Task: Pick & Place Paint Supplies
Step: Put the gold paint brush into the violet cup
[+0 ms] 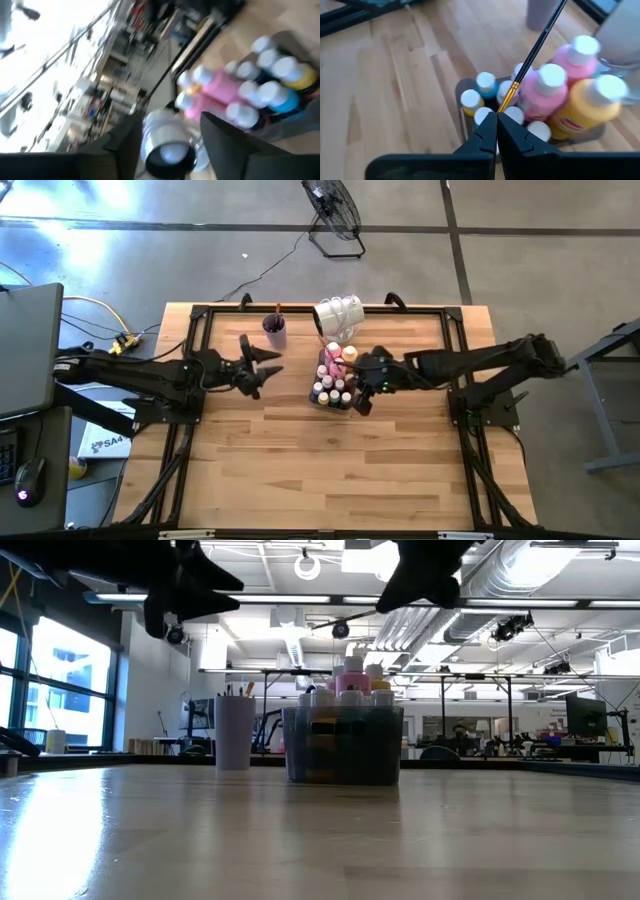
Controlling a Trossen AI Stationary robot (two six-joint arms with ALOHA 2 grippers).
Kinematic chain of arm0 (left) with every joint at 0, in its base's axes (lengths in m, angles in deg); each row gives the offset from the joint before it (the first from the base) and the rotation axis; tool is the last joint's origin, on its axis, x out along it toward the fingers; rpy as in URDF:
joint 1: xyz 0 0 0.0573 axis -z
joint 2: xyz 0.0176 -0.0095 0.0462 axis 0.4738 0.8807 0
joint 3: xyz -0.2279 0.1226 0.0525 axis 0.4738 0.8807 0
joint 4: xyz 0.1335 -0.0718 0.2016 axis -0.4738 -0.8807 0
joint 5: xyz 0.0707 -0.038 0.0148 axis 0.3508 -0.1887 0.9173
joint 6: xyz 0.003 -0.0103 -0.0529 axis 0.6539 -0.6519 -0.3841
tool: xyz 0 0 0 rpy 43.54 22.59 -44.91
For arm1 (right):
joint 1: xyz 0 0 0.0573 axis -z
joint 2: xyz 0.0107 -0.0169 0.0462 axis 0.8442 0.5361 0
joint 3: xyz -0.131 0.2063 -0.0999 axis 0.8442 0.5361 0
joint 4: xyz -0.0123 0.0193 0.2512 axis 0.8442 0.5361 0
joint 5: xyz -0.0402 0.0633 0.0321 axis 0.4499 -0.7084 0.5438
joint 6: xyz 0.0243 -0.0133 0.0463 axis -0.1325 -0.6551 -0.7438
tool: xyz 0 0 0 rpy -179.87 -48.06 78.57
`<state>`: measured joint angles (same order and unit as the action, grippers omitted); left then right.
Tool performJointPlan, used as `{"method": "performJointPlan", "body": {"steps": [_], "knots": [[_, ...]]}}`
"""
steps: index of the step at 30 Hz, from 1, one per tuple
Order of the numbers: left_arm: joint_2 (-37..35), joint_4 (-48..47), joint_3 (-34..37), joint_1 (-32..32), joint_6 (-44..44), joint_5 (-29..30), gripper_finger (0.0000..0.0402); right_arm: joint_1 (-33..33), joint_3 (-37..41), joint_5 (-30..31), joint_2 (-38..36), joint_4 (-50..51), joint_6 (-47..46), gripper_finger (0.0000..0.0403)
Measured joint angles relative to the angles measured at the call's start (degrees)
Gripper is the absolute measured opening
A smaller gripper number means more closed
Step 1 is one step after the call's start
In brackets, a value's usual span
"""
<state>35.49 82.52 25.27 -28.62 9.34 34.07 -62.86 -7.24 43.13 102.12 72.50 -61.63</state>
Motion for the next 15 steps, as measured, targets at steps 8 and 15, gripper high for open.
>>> {"method": "performJointPlan", "body": {"steps": [8,15], "knots": [[10.35,9.04,0.00,4.02,6.98,-2.01,0.0244,0.00,-3.14,-7.34,3.13,-5.54,0.53,0.0002],[21.64,17.43,-5.33,11.85,16.36,15.13,0.0245,0.00,-3.14,-7.76,3.13,-6.80,0.46,0.0002]]}}
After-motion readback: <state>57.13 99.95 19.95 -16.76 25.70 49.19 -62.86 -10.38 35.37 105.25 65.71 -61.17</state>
